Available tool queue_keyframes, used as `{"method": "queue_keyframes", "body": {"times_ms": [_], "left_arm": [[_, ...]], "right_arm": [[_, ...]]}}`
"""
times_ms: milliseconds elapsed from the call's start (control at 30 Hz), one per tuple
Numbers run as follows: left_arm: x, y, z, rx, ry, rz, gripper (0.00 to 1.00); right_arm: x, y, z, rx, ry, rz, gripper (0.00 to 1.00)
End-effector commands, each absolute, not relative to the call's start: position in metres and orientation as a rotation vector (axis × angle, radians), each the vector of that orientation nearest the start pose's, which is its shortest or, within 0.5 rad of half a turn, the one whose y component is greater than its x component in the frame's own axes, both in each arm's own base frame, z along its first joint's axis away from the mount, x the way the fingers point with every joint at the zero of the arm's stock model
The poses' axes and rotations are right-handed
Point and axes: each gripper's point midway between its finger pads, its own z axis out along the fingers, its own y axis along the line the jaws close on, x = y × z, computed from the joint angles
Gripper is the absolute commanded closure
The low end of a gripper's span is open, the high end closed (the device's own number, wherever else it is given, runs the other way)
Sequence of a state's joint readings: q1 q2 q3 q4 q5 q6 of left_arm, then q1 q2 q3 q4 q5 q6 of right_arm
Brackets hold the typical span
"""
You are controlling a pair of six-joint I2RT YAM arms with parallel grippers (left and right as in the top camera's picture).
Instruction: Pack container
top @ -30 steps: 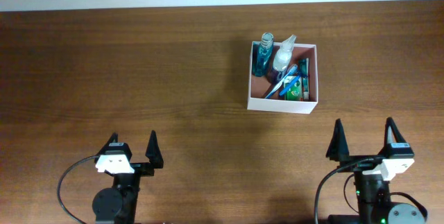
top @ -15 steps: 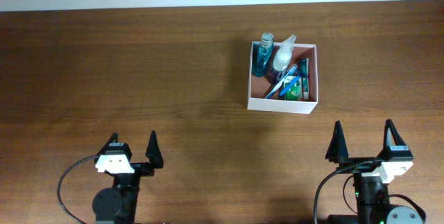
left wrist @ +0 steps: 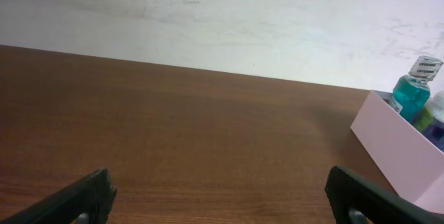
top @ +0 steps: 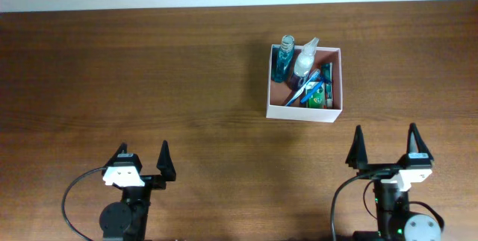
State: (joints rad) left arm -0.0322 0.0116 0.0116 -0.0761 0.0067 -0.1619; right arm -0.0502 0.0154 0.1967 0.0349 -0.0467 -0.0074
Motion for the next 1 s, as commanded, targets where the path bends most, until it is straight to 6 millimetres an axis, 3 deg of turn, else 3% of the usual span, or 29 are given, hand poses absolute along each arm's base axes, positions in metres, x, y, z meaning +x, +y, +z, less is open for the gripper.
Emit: {"method": "queue_keyframes", "body": {"times_ms": [0, 400, 967], "left_arm": [[0.246, -0.007, 0.156, -0.109, 1.648, -0.143, 0.01], [0.246, -0.007, 0.156, -0.109, 1.648, -0.143, 0.01], [0.246, -0.007, 0.156, -0.109, 1.648, -0.143, 0.01]], "right_arm": [[0.229, -0.001, 0.266, -0.03, 1.347, -0.019, 0.01], [0.24, -0.001, 0.224, -0.028, 1.425, -0.016, 0.01], [0.246, -0.001, 0.196, -0.027, 1.483, -0.014, 0.01]]}}
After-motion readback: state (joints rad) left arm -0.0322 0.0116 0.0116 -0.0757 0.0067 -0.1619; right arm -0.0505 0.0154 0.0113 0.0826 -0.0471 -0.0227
